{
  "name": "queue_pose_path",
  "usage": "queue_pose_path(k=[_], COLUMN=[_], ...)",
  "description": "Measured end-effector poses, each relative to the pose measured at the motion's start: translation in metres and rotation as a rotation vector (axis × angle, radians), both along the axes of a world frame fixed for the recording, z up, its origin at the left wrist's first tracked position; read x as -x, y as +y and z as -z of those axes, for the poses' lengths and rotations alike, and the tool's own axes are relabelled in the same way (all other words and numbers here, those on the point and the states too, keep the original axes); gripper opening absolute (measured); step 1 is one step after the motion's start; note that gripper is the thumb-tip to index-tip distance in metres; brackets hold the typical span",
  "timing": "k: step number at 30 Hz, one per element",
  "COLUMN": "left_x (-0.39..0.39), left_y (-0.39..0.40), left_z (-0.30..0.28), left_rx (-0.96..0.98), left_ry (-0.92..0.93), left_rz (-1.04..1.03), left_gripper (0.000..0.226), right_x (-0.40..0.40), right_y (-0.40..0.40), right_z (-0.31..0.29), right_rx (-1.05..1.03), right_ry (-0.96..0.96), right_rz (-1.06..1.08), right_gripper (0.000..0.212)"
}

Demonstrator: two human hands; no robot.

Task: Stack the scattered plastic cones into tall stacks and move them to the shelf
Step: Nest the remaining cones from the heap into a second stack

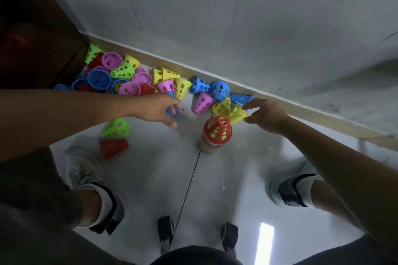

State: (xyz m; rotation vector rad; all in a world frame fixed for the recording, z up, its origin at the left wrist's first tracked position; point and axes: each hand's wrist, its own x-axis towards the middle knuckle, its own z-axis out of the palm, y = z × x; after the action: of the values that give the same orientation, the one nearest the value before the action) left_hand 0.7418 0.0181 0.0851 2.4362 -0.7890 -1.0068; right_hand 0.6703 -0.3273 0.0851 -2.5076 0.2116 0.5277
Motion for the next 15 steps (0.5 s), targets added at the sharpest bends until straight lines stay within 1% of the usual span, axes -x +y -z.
queue_pose_path(k=[4, 8, 10, 12, 15], left_x=[-0.009, -0.002, 0.003, 0.009, 0.012], left_y=[0.035, 0.079, 0.098, 0.115, 0.131], left_z=[0.024, 0.047, 0.056, 0.063, 0.073], left_rx=[-0.053, -0.136, -0.207, -0.274, -0.323], left_ry=[0.003, 0.03, -0.021, -0.112, -0.222], left_rz=[-0.129, -0.203, -0.168, -0.13, -0.091], left_gripper=[0.045, 0.045, 0.045, 0.049, 0.054], right_x=[-0.018, -0.035, -0.04, -0.044, -0.043], right_y=[-0.008, -0.007, -0.004, 0.0, 0.009], right_z=[0.024, 0.044, 0.051, 0.057, 0.066], right_rx=[0.046, 0.086, 0.069, 0.056, 0.079], right_ry=[0.057, 0.097, 0.13, 0.156, 0.169], right_rz=[0.01, -0.013, -0.01, -0.015, -0.043], right_gripper=[0.038, 0.041, 0.043, 0.045, 0.046])
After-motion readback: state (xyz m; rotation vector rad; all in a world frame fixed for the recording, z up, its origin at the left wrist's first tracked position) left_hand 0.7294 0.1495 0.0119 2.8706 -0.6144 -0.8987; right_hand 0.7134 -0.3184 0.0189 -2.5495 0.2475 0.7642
